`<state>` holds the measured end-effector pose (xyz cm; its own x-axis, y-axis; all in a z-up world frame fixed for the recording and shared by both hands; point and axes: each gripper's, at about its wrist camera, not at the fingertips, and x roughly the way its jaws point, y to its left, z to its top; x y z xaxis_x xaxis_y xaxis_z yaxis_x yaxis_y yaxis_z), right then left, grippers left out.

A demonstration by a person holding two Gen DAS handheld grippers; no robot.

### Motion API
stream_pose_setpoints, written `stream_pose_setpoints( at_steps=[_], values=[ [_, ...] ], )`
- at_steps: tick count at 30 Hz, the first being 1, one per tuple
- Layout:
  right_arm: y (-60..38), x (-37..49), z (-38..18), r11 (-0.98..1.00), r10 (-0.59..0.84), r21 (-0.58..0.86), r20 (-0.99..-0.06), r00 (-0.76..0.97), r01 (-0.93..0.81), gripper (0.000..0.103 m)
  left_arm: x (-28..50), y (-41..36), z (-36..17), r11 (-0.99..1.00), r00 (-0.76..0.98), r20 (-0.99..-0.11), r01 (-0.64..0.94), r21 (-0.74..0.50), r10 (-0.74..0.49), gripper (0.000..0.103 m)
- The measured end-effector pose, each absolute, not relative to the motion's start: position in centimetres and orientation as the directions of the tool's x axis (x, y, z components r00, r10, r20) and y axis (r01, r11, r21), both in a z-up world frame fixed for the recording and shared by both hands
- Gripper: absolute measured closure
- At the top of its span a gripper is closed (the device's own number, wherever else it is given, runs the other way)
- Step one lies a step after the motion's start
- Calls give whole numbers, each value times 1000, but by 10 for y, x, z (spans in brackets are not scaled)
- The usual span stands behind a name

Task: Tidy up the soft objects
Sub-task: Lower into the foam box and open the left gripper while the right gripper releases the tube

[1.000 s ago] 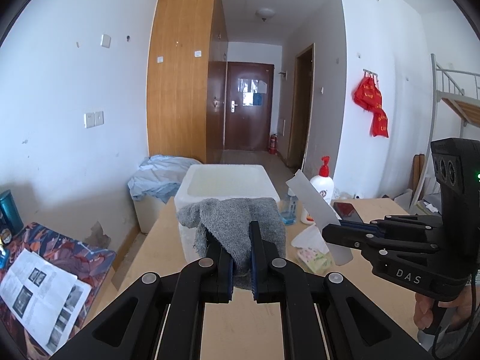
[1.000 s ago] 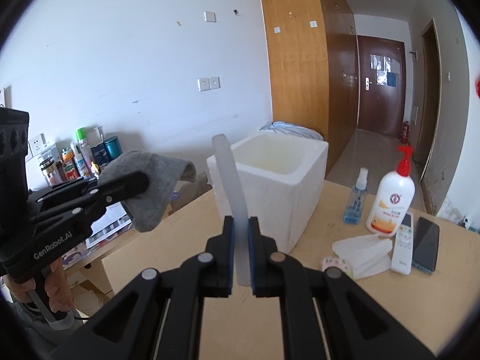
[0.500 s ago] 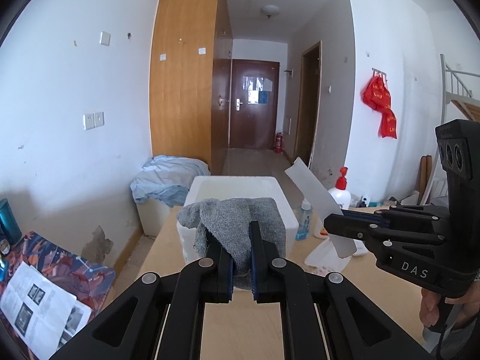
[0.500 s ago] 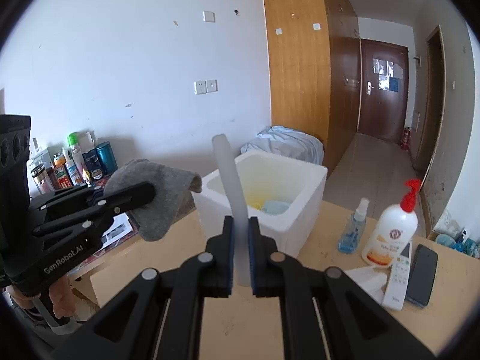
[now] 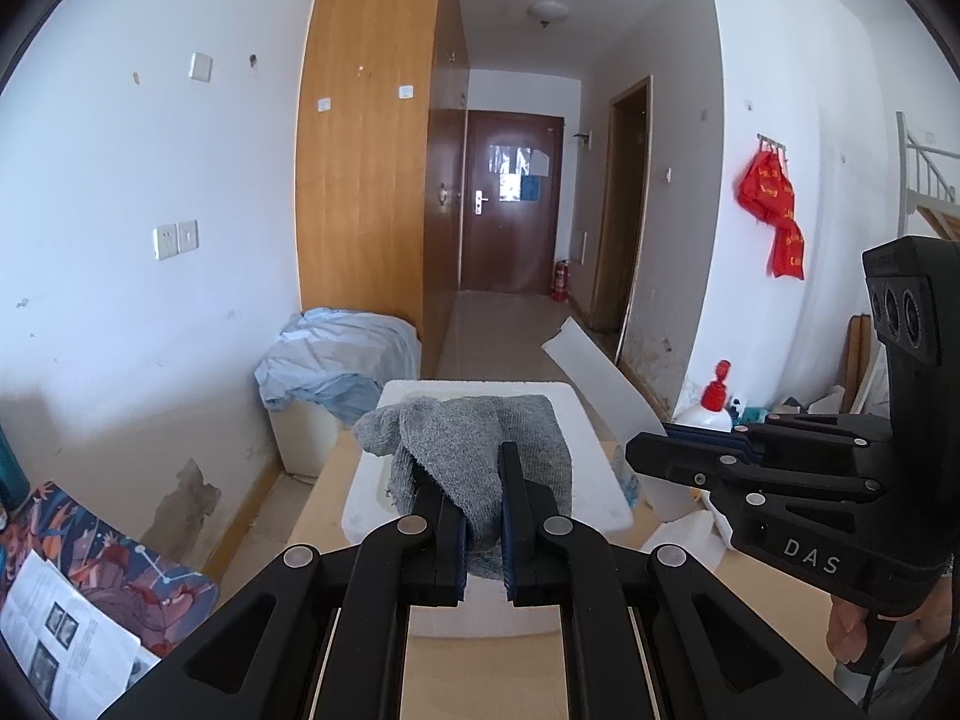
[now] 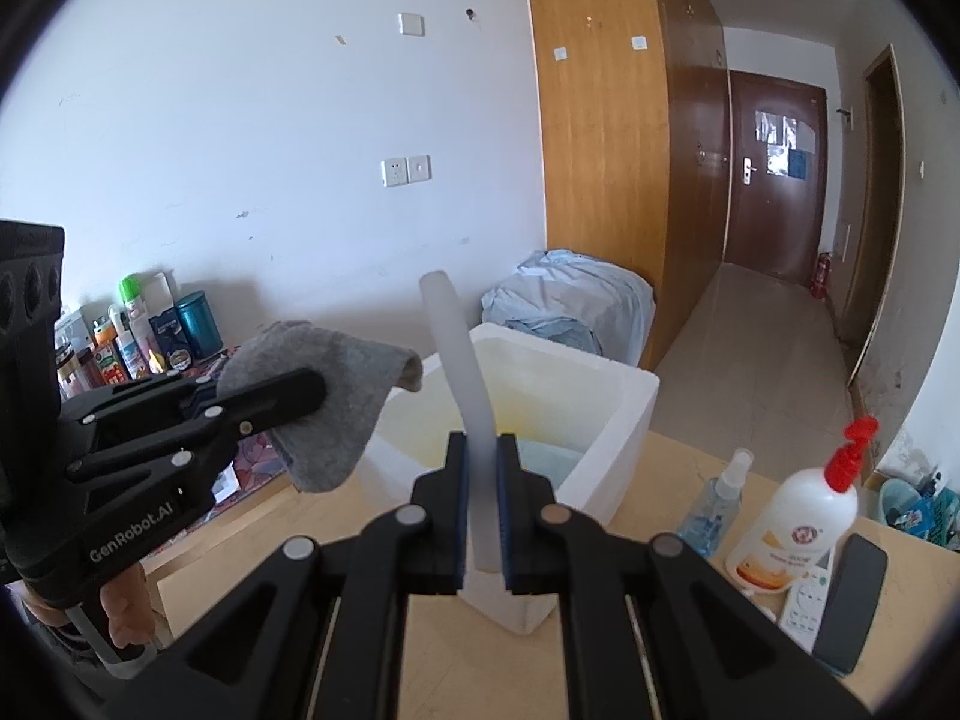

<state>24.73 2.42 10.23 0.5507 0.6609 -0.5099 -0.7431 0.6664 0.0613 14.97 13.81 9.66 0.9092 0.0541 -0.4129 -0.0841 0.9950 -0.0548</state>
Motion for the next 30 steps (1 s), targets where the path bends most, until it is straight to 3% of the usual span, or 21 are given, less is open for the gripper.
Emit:
stream_pose_setpoints(
  at_steps=[30],
  values=[
    [47, 297, 83, 668, 651, 90, -552, 522, -738, 92, 237, 159, 63, 994, 873, -487, -76, -73, 31, 95]
  ],
)
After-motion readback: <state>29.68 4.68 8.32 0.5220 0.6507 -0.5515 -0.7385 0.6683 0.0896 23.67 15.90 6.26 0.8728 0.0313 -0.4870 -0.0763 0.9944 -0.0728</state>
